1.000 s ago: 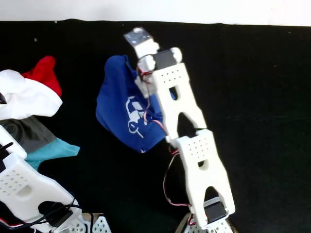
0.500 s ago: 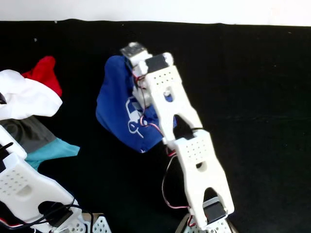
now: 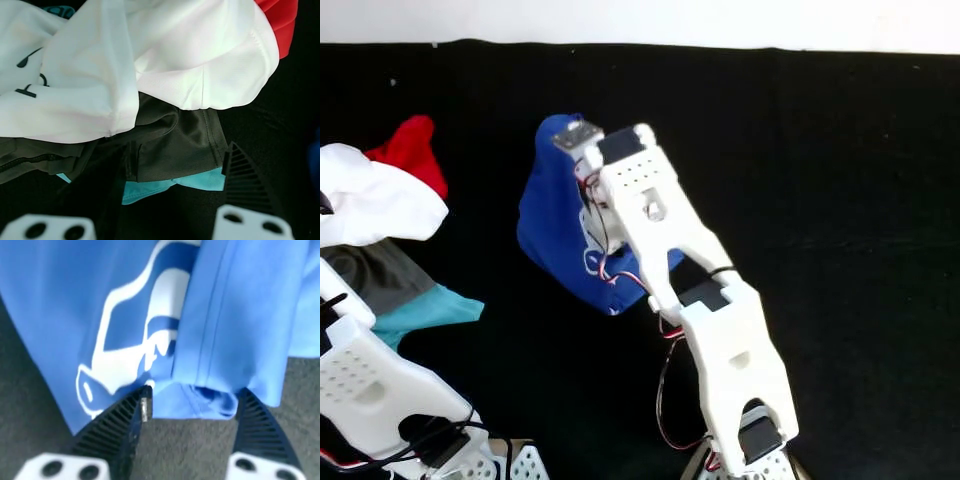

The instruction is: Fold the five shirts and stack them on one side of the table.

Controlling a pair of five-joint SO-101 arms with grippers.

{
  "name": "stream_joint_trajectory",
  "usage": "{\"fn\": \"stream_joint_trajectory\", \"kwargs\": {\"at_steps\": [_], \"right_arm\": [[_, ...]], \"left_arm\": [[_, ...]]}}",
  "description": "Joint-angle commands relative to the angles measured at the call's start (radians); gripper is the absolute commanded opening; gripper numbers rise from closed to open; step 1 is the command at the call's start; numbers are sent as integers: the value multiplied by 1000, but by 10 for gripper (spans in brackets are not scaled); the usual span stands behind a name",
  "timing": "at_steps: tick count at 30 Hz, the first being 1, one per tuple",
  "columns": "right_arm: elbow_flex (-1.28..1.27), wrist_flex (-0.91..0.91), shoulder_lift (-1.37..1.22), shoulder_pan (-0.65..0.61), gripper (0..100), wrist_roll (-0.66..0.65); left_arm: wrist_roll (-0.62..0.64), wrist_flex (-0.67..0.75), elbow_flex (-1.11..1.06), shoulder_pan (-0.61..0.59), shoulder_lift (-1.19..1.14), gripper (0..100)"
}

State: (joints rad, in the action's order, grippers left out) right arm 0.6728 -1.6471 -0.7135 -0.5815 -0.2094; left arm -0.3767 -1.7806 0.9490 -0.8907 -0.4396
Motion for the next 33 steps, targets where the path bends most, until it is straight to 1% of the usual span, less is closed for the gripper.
{"fn": "stream_joint_trajectory", "kwargs": {"at_steps": [1,4,6,11,13,15,19,25,28,30,33], "right_arm": [[-25,91,65,-10,262,-11],[-31,171,64,12,259,-11],[-31,203,48,35,235,-9],[-10,214,-1,99,57,-9],[16,206,2,130,5,-9],[73,191,7,163,8,-9],[291,105,19,222,5,-9],[704,-120,19,243,5,-15],[837,-117,76,257,5,-29],[840,-117,159,257,5,-29],[839,-116,294,263,5,-29]], "left_arm": [[8,-2,7,13,45,280],[8,-2,7,10,45,280],[8,-2,7,10,45,280],[8,-3,7,13,45,280],[8,-3,7,13,45,280],[8,-3,5,15,45,280],[8,-3,5,16,45,280],[9,-6,-1,64,114,280],[9,-6,-85,117,194,280],[9,-5,-193,168,254,280],[8,-2,-367,286,321,280]]}}
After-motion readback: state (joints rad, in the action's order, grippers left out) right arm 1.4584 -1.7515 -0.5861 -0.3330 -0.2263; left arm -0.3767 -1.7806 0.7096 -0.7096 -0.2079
